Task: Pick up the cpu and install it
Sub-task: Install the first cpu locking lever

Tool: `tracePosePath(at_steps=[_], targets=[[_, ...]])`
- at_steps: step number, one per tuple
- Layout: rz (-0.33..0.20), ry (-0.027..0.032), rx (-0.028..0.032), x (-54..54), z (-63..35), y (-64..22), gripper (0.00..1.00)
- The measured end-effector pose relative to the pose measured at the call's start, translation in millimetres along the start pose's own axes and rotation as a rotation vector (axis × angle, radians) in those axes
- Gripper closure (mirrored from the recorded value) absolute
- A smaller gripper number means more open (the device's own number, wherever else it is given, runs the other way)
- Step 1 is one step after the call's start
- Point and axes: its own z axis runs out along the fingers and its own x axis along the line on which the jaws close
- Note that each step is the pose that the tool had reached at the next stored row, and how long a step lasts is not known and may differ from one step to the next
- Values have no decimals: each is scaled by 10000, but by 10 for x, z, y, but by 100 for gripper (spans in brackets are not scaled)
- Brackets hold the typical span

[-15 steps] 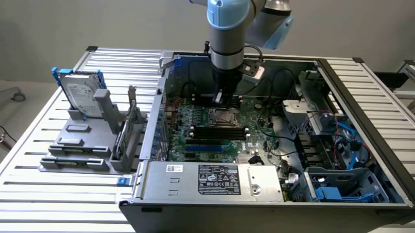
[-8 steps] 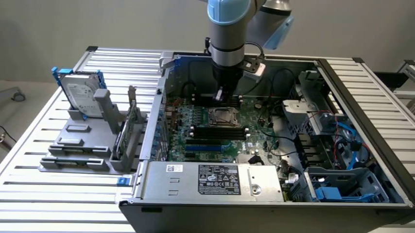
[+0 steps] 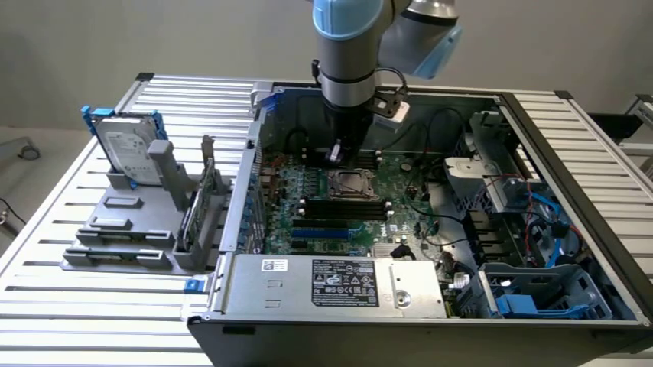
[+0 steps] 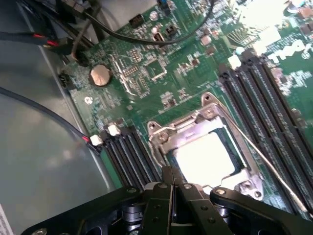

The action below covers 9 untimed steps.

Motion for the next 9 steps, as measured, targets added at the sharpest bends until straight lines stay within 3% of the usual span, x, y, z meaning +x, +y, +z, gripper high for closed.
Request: tracePosePath(at_steps=[9], targets=[[-1,0,0,-182,-188,-44,89]])
